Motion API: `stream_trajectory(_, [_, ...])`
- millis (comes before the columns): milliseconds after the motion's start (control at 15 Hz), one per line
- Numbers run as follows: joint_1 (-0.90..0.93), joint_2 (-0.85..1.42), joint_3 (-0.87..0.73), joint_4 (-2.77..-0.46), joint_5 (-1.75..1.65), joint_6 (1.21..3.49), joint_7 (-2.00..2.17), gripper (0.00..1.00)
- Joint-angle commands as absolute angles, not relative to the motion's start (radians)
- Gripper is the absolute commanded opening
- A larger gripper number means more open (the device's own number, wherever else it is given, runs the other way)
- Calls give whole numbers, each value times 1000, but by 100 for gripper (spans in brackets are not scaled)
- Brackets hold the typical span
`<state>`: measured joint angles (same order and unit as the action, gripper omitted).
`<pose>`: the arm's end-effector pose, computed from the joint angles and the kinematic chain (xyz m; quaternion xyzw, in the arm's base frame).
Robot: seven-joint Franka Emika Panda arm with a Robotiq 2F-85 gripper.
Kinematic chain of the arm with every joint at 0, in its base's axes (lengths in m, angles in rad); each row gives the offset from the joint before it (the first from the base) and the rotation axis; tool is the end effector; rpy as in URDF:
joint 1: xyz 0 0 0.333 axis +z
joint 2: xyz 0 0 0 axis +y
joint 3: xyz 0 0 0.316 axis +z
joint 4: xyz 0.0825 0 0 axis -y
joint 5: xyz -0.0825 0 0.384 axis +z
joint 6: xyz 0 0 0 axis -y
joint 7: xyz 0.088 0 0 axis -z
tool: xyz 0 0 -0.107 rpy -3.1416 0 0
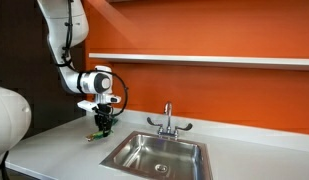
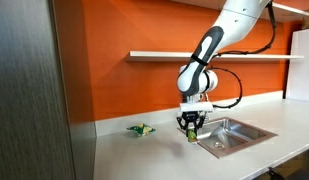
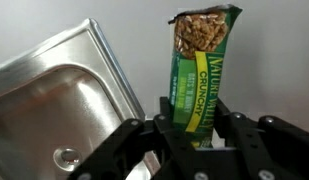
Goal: Pick up one object from the counter and put it on the shelf
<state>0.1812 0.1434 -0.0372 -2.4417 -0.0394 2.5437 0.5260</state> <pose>0.4782 0.0695 0.2410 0.9845 -0.1734 -0.0151 0.0195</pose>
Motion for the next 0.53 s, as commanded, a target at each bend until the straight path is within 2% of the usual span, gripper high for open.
stream_trajectory(0, [152,72,-7,-2471,-56,2496,412,18])
stream_trajectory(467, [147,9,22,-2490,-48,2434,252,18])
